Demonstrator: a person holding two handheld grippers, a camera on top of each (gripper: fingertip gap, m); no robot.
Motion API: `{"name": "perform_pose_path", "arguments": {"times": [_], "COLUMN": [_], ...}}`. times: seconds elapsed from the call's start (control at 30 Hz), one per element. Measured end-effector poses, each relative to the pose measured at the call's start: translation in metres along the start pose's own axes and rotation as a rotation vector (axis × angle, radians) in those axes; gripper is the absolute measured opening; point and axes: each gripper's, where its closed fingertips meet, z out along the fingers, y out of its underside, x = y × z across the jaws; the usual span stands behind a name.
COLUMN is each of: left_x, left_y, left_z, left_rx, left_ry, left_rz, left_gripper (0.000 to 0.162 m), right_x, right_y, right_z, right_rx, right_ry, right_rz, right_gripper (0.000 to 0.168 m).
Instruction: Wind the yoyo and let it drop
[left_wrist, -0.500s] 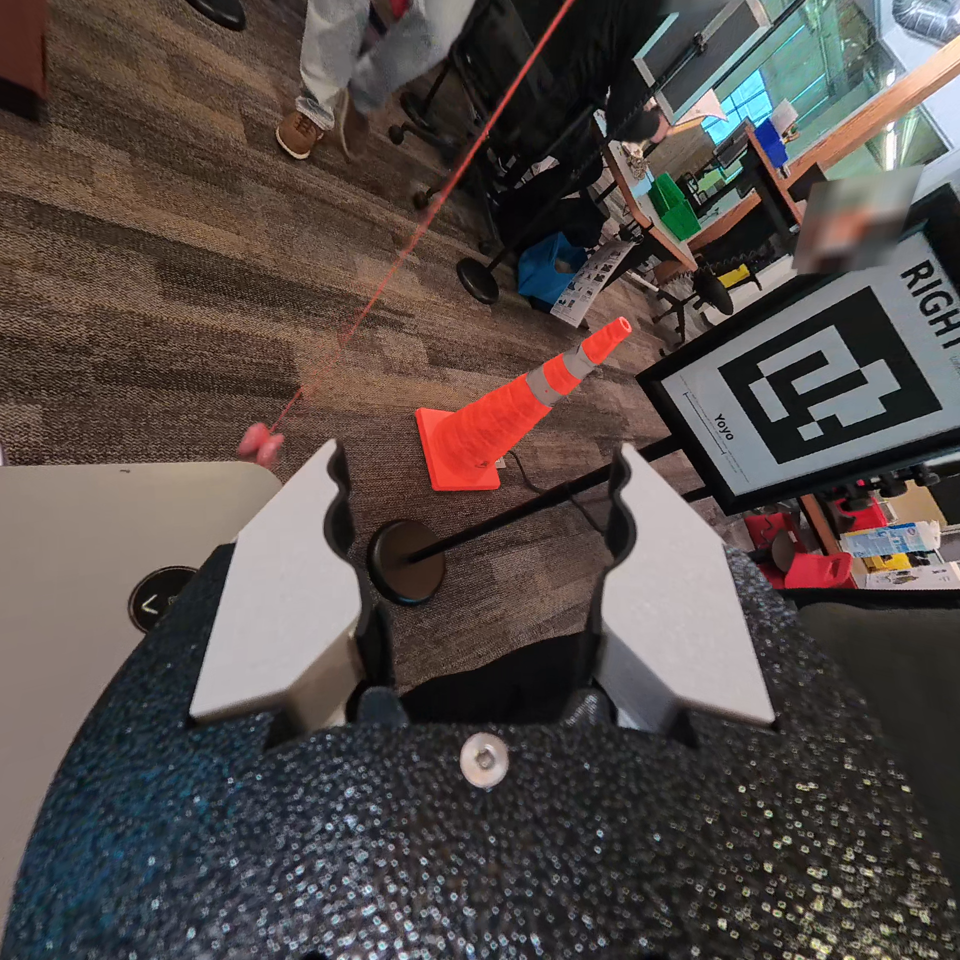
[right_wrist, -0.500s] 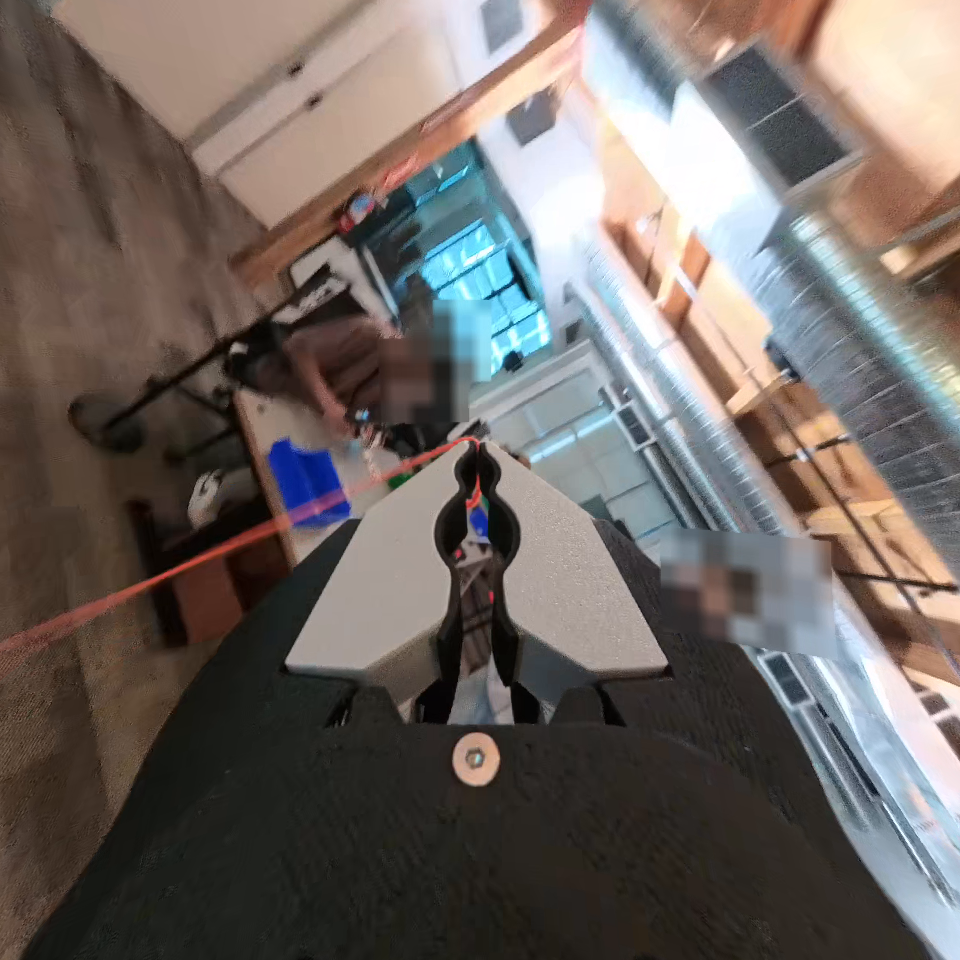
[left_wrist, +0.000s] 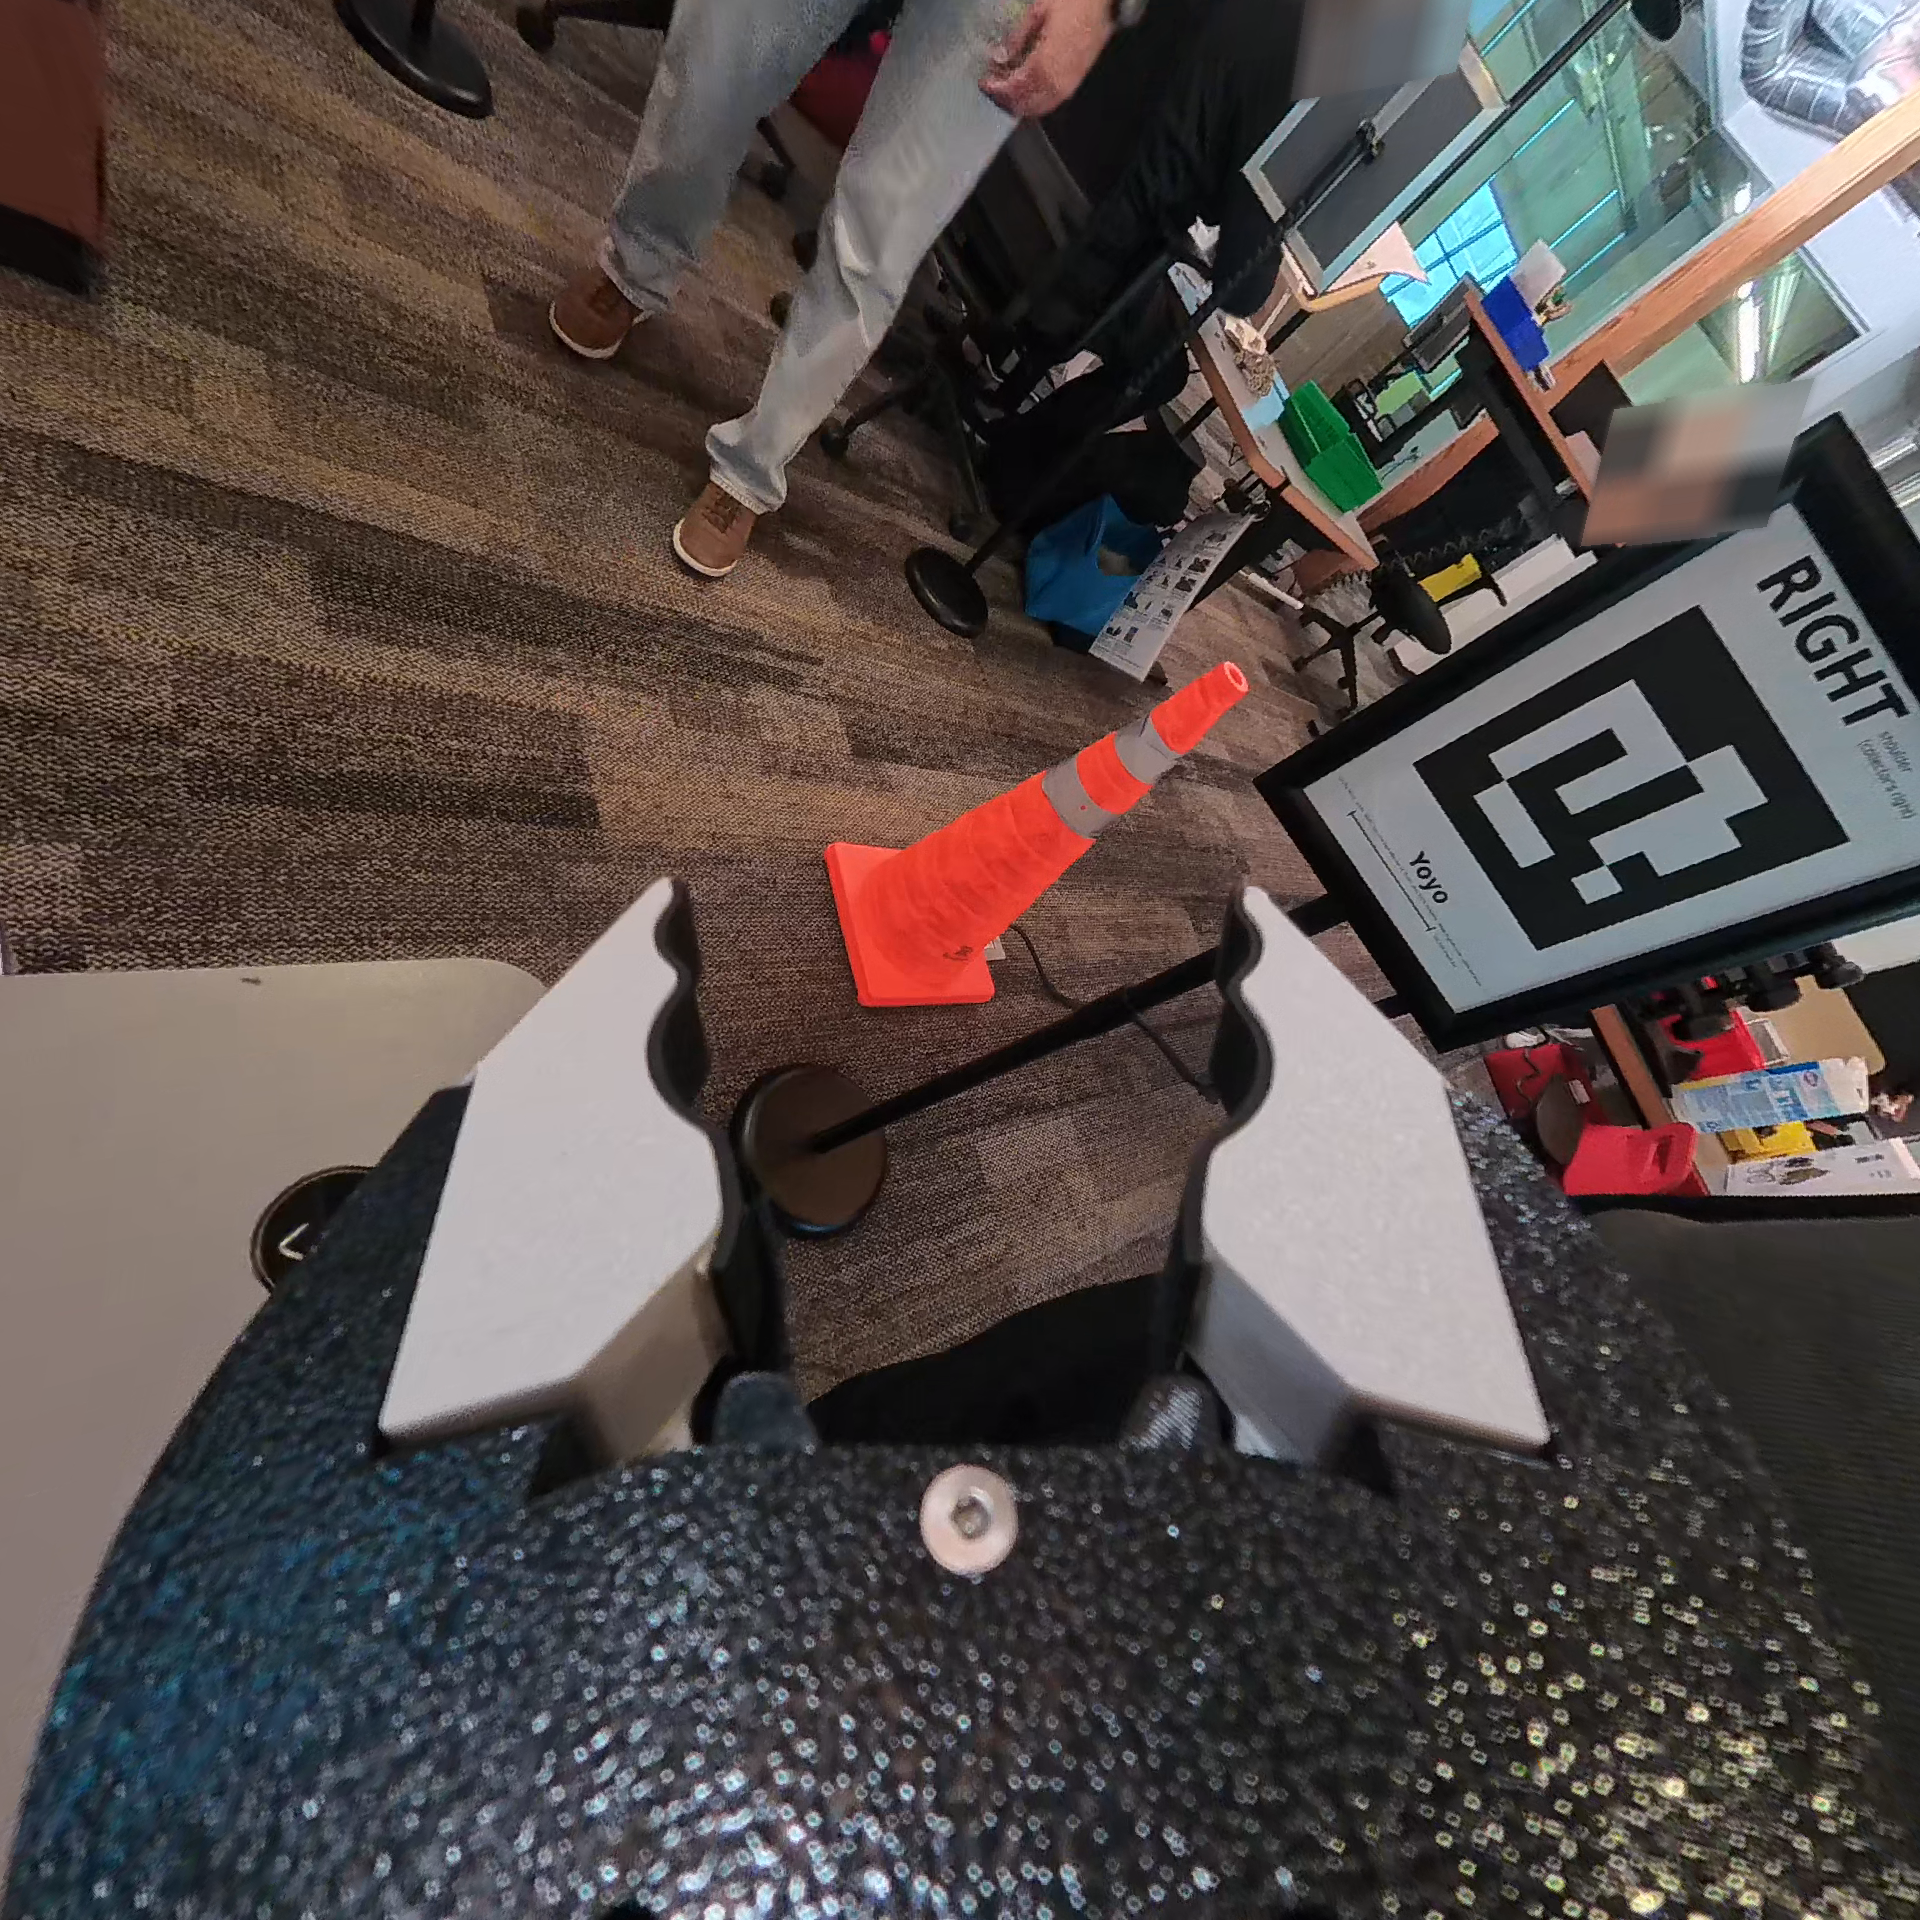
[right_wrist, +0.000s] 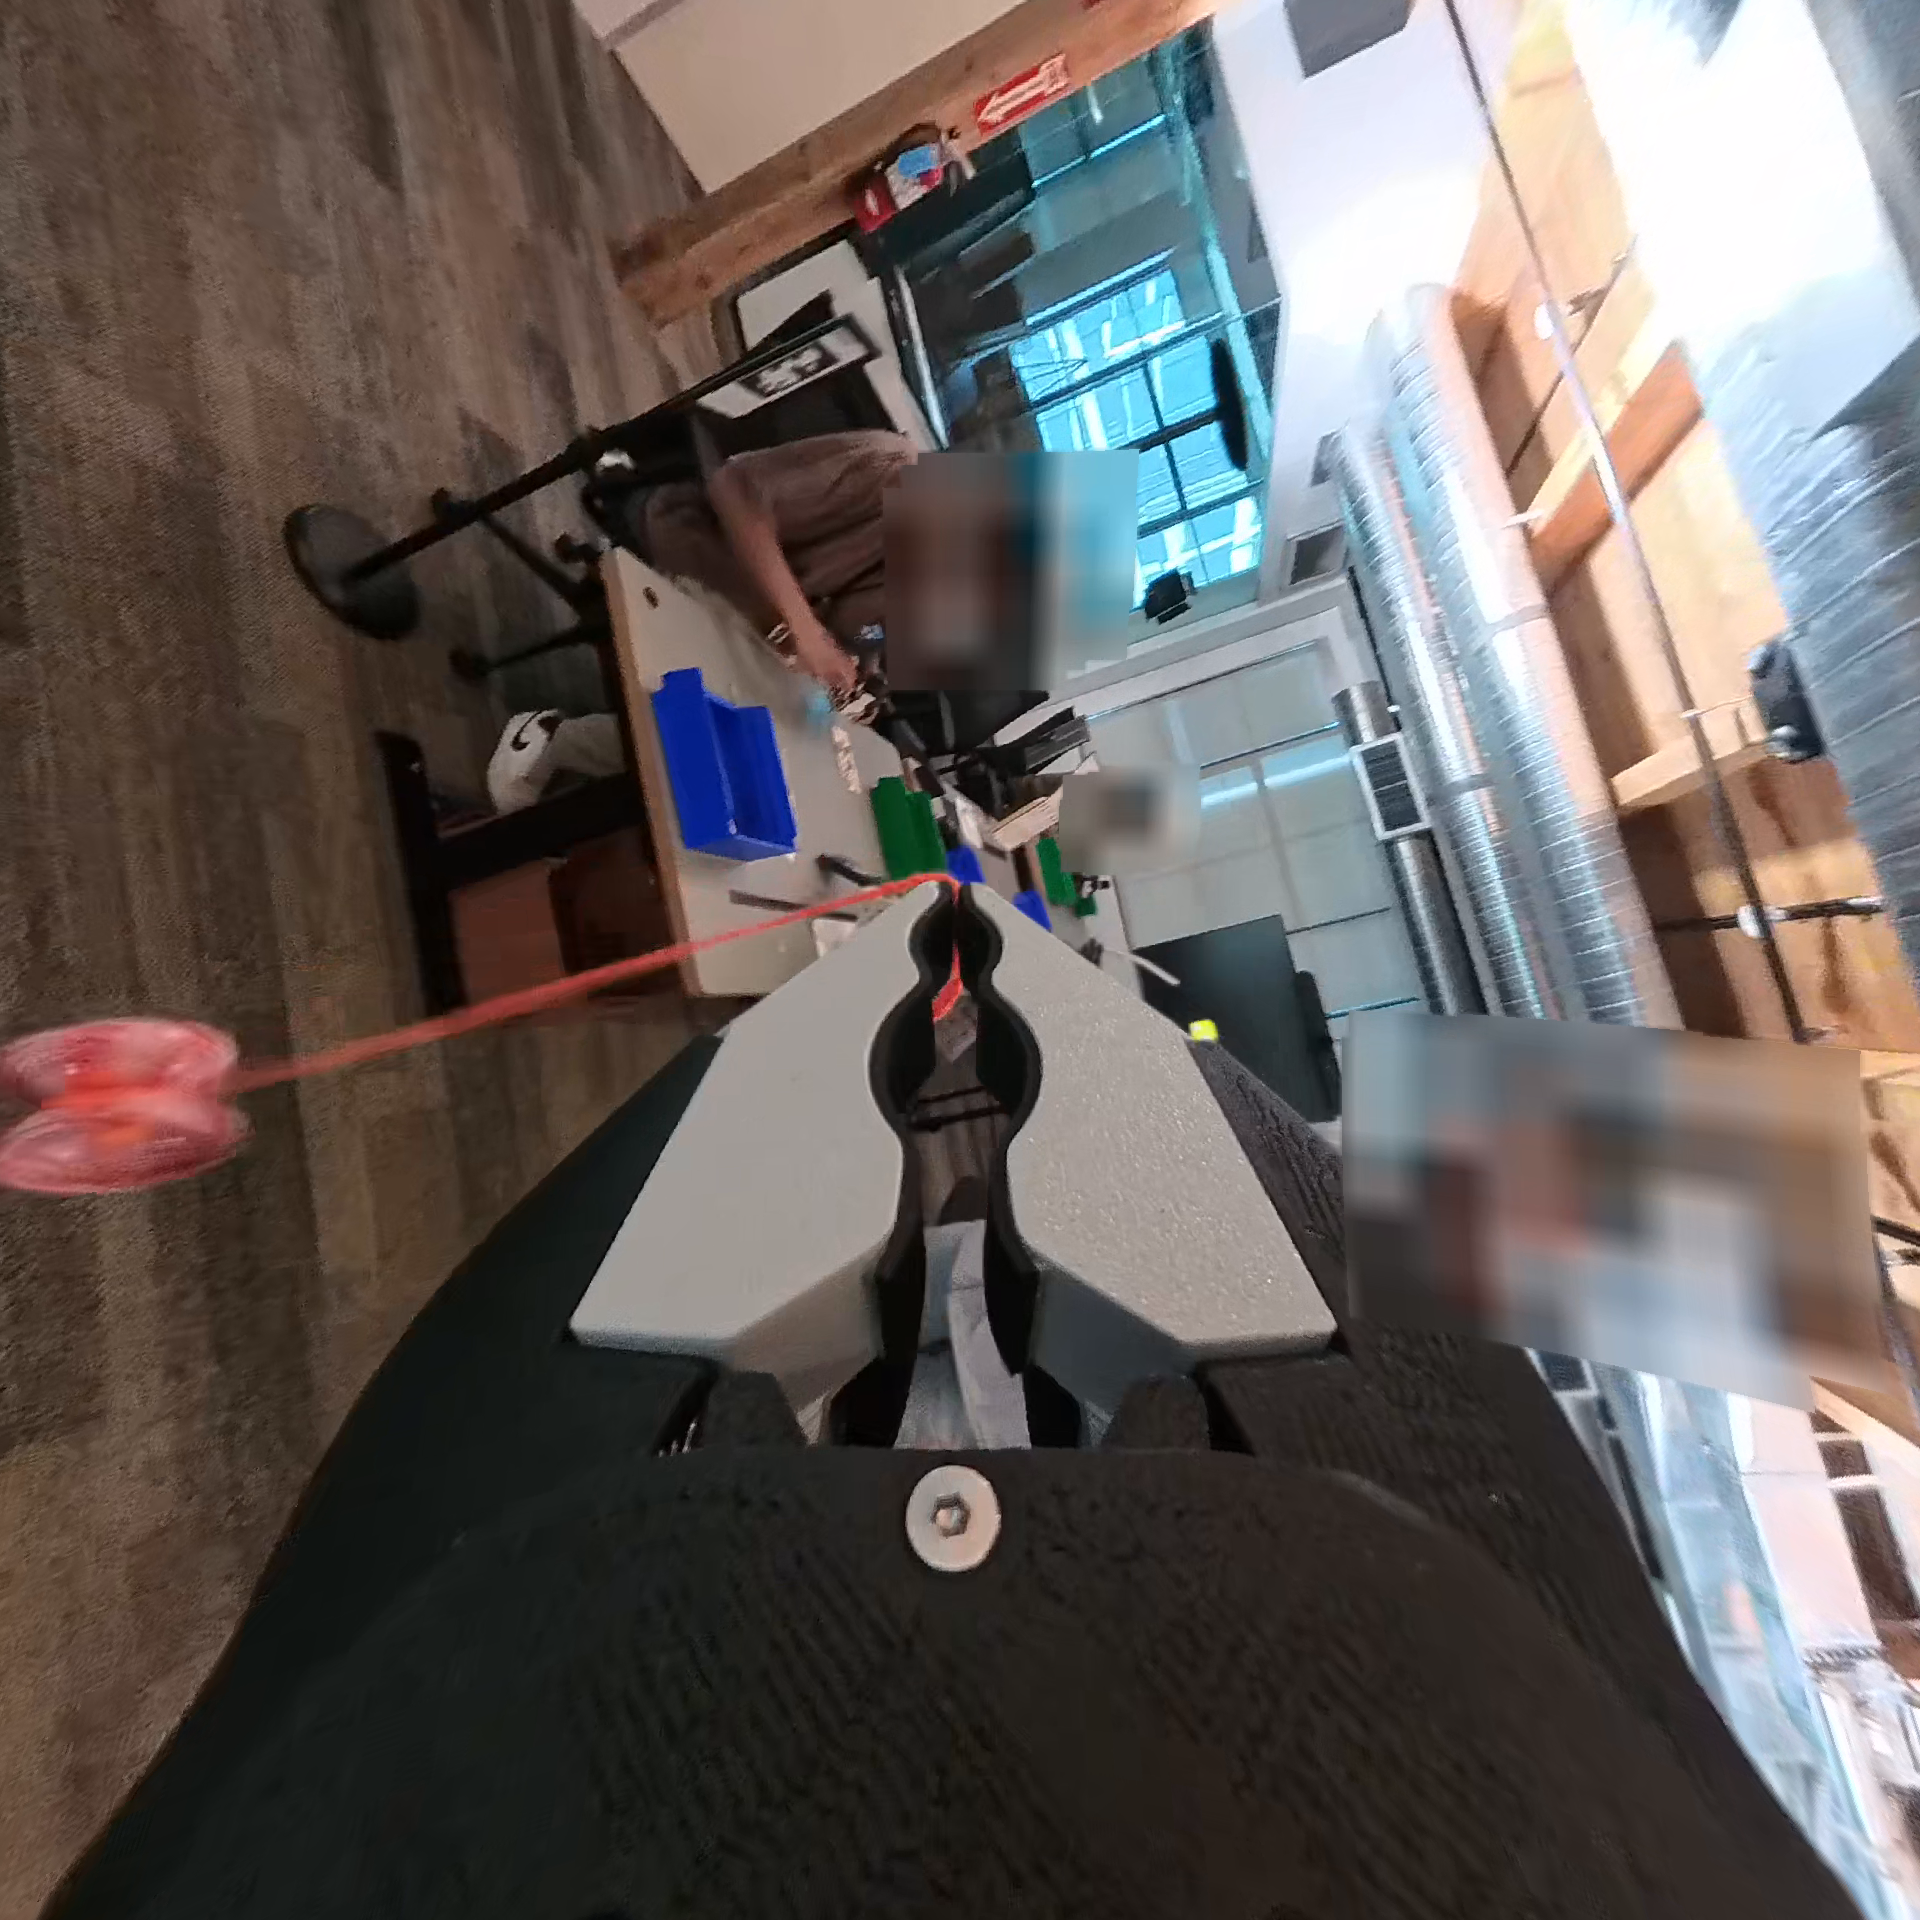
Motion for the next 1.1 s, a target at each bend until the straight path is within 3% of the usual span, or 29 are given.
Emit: {"name": "perform_pose_path", "arguments": {"times": [0.4, 0.5, 0.6, 0.7, 0.77, 0.9, 1.0, 1.1], "left_x": [0.006, 0.009, 0.012, 0.013, 0.016, 0.021, 0.026, 0.033], "left_y": [0.016, 0.021, 0.027, 0.033, 0.035, 0.031, 0.019, -0.007], "left_z": [0.004, 0.005, 0.008, 0.012, 0.016, 0.023, 0.029, 0.039], "left_rx": [-0.05, -0.062, -0.072, -0.081, -0.087, -0.087, -0.07, -0.014], "left_ry": [-0.001, -0.001, 0.0, 0.01, 0.017, 0.029, 0.026, 0.018], "left_rz": [-0.007, -0.011, -0.011, -0.01, -0.006, 0.022, 0.068, 0.137], "left_gripper": [0.098, 0.099, 0.099, 0.099, 0.099, 0.102, 0.105, 0.111], "right_x": [-0.266, -0.308, -0.312, -0.272, -0.219, -0.05, 0.097, 0.18], "right_y": [0.146, 0.177, 0.187, 0.172, 0.151, 0.079, 0.015, -0.037], "right_z": [0.024, 0.024, 0.025, 0.03, 0.033, 0.022, -0.022, -0.068], "right_rx": [-0.231, -0.291, -0.305, -0.265, -0.218, -0.089, 0.021, 0.094], "right_ry": [-0.242, -0.294, -0.305, -0.277, -0.23, -0.024, 0.227, 0.338], "right_rz": [0.154, 0.197, 0.221, 0.212, 0.176, 0.093, 0.085, 0.06], "right_gripper": [0.0, 0.0, 0.0, 0.0, 0.0, 0.0, 0.0, 0.0]}}
